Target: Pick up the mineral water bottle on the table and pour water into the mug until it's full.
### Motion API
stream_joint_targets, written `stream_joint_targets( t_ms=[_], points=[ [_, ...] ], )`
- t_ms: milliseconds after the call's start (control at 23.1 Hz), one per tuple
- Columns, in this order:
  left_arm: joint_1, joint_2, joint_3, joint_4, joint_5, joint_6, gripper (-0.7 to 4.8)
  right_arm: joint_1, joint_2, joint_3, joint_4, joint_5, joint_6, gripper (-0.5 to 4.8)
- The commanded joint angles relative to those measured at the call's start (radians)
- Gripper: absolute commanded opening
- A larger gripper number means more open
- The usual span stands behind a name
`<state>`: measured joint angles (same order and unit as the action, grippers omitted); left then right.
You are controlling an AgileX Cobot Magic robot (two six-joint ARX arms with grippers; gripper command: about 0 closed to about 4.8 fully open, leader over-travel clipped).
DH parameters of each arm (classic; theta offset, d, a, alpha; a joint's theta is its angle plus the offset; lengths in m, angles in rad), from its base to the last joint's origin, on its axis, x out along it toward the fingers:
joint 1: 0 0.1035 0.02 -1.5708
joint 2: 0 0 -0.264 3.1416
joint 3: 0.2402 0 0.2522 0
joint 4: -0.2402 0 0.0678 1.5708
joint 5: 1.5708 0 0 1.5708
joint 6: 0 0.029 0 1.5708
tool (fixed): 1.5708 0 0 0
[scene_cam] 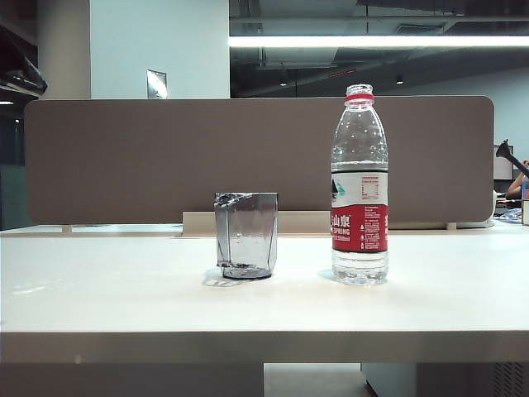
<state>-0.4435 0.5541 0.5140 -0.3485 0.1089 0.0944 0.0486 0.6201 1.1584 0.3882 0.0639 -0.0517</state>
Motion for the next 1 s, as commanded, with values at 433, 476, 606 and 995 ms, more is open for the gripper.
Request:
stream_joint_targets(
  t_ms=[433,476,606,995],
  points=[
    [0.0,-0.001,0.003,0.013,0.001,0.003,-0.05,-0.045,0.852,0.47,-0.153,0.024,0.116,0.39],
    [0.0,-0.001,0.003,0.013,0.001,0.003,-0.05,-0.045,0.906,0.454,-0.194,0.024,0.116,0.39],
    [0.0,-0.001,0.003,0.013,0.001,0.003,-0.05,-0.043,0.987,0.346,-0.178,0.082,0.187,0.4],
    [0.0,-0.001,0.003,0.013,0.001,0.003,-0.05,-0.017,1.009,-0.303,0.431,0.122,0.23,0.4]
  ],
)
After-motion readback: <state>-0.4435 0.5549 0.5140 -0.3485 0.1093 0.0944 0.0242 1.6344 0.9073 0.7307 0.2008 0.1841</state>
